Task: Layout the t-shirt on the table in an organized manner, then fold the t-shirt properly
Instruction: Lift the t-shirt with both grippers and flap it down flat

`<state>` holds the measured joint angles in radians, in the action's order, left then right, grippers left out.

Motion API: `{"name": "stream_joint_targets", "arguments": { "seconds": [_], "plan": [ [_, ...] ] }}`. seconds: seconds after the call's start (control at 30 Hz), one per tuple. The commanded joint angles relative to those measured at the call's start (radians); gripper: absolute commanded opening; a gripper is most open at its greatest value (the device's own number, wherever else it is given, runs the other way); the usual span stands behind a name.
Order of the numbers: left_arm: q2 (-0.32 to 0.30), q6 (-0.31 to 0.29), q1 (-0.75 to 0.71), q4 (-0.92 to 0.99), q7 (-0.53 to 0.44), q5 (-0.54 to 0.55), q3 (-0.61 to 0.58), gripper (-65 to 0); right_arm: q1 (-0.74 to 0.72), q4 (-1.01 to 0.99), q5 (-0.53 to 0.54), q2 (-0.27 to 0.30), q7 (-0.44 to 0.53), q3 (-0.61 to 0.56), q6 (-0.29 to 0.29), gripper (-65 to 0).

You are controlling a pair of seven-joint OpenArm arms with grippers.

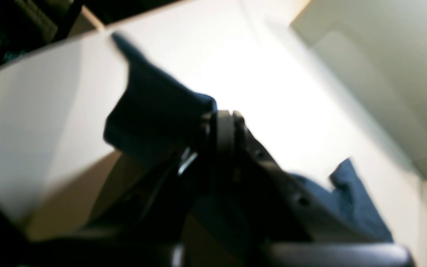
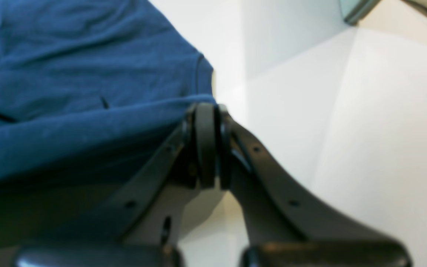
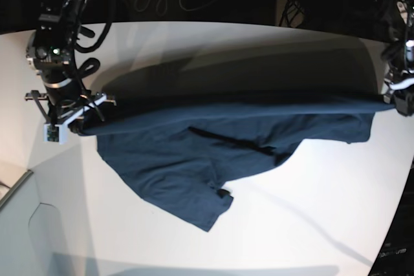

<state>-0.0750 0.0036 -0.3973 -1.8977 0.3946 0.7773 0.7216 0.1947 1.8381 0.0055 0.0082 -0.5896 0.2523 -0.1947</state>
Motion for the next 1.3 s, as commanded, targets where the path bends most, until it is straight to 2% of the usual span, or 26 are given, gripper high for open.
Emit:
{"name": "stream_joint_targets", "arguments": {
  "seconds": [0.0,0.13,0.27,0.57,0.7,0.83,1.0,1.17,1.27],
  "plan": [
    [-0.012,0.0,0.011,-0.02,0.005,0.001,0.025,-64.9,-0.007,0.019,0.0,0.008,0.024,0.003,-0.005,-65.0],
    [-0.003,-0.006,0.048,-0.006,0.134,0.003,0.103,-64.9,-0.005,0.018,0.0,0.008,0.024,0.003,-0.005,-65.0],
    [0.01,-0.007,0.047,0.034,0.215,0.009,0.151,-64.9,0.004,0.025,0.0,0.0,0.024,0.003,-0.005,-65.0],
    [0.017,-0.009,0.047,0.162,0.269,0.004,0.221,-64.9,0.148,0.047,0.001,-0.023,0.036,-0.003,-0.013,-65.0],
    [0.016,-0.009,0.047,0.166,0.267,0.001,0.218,-64.9,0.179,0.045,0.001,-0.047,0.036,0.0,-0.101,-65.0],
    [0.011,-0.009,0.087,0.166,0.261,0.001,0.211,-64.9,0.165,0.042,0.001,-0.05,0.029,-0.001,-0.113,-65.0],
    [0.001,-0.009,0.243,0.181,0.267,0.0,0.149,-64.9,0.039,0.039,0.001,-0.046,0.015,-0.005,-0.114,-65.0],
    [-0.096,-0.003,0.486,0.315,0.258,0.0,-0.053,-64.9,-0.188,0.015,0.0,-0.026,-0.079,-0.005,-0.114,-65.0],
    [-0.138,0.0,0.68,0.455,0.257,0.0,-0.161,-64.9,-0.34,-0.042,-0.002,-0.011,-0.094,-0.005,-0.114,-65.0]
  ]
}}
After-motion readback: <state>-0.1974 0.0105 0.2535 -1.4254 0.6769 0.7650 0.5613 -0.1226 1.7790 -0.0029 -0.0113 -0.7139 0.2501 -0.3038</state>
